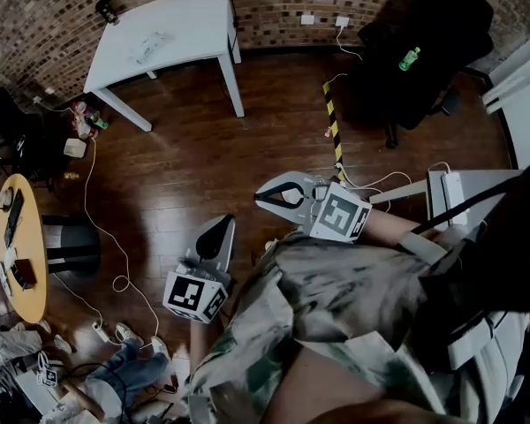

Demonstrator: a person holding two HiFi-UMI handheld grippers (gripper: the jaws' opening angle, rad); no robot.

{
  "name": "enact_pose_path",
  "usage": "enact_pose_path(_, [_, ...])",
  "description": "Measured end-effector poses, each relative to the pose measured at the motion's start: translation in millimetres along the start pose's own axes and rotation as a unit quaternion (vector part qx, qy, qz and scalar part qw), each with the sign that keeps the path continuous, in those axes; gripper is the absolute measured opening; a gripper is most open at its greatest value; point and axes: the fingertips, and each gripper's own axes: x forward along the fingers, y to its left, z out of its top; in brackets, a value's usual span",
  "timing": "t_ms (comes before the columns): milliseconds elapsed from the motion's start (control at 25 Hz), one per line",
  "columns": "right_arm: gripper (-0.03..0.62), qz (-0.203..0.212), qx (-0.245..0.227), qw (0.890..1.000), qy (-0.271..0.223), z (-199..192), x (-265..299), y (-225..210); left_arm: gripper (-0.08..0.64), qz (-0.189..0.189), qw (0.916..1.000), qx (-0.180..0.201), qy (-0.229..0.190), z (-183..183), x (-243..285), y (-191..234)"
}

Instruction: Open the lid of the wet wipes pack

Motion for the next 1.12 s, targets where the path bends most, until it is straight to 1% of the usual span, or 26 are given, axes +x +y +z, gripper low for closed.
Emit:
enact_pose_path(240, [0.006, -0.006, 0.001, 1.0, 0.0, 6, 2, -14, 0.003, -0.002, 1.0, -0.002, 0.005, 6, 9, 12])
enact_pose_path(600, [0.006, -0.002, 0.007, 1.0, -0.01, -9, 2, -40, 0.003, -0.004, 1.0, -0.003, 0.008, 2, 37, 26])
enact_pose_path(880, [0.006, 0.001, 0.008, 1.0, -0.015, -15, -4, -84, 0.003, 0.001, 0.9999, -0.002, 0.012, 23, 76, 40])
enact_pose_path(1120, [0.006, 0.007, 0.013, 1.0, -0.02, -22, -12, -137, 0.003, 0.005, 0.9999, 0.0, 0.011, 42, 126, 58])
